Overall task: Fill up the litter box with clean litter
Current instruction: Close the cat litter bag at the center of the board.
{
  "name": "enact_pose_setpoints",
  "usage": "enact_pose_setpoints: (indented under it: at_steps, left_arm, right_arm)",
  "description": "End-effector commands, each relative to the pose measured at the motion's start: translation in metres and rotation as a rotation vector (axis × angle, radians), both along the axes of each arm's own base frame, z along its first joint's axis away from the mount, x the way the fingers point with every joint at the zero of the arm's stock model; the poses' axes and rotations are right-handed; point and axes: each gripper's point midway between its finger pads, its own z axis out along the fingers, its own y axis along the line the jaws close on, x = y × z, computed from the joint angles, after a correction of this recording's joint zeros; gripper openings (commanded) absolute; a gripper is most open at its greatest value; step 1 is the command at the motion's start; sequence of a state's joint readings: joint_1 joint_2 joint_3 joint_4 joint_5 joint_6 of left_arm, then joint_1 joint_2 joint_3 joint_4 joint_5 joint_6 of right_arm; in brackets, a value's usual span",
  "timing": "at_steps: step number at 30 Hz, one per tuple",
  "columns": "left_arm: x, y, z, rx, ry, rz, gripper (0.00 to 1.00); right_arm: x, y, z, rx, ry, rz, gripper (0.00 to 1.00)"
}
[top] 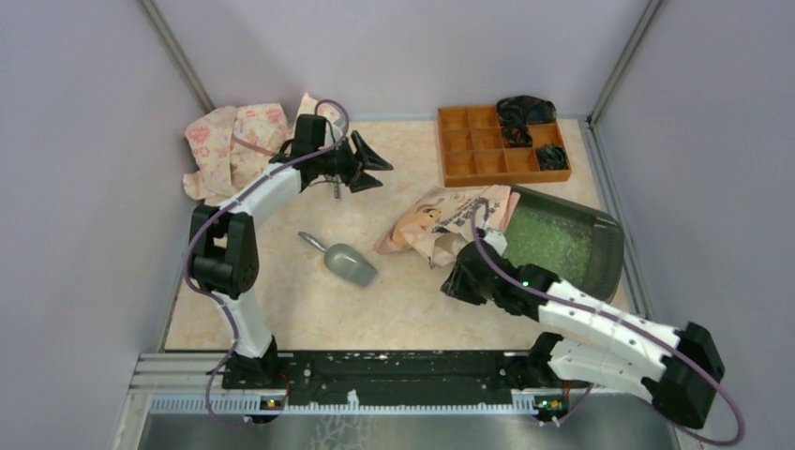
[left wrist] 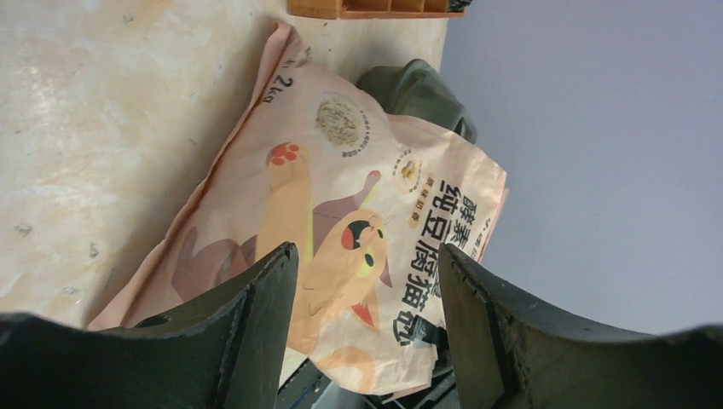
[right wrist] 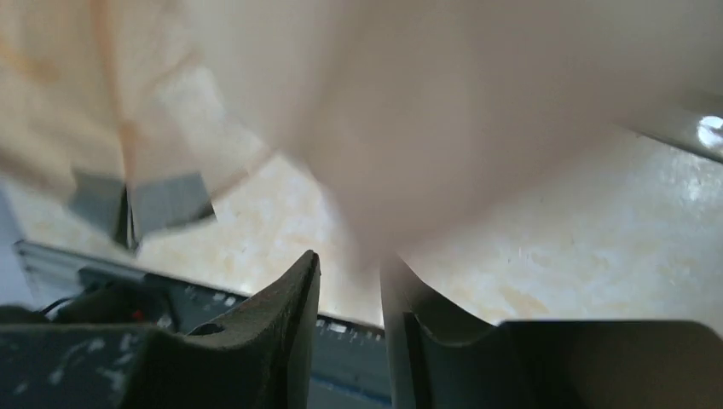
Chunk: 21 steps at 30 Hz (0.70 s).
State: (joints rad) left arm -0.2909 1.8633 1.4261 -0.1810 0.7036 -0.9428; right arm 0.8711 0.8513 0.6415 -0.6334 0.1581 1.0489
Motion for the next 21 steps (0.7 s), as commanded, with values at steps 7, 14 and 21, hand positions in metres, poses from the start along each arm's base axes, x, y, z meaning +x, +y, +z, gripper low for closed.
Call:
enact_pose_setpoints:
  at_steps: [7, 14, 21]
  left_arm:
    - [-0.003, 0.008, -0.008, 0.079, -0.028, -0.033, 0.67]
    - [-0.003, 0.009, -0.014, 0.098, -0.024, -0.036, 0.67]
    - [0.003, 0.007, -0.03, 0.092, 0.007, -0.036, 0.66]
  right_arm:
    - [0.075, 0.035, -0.036, -0.098, -0.132, -0.232, 0.36]
    - [0.131, 0.015, 0.029, -0.214, -0.353, -0.316, 0.38]
    - [0.176, 0.011, 0.068, -0.235, -0.464, -0.306, 0.41]
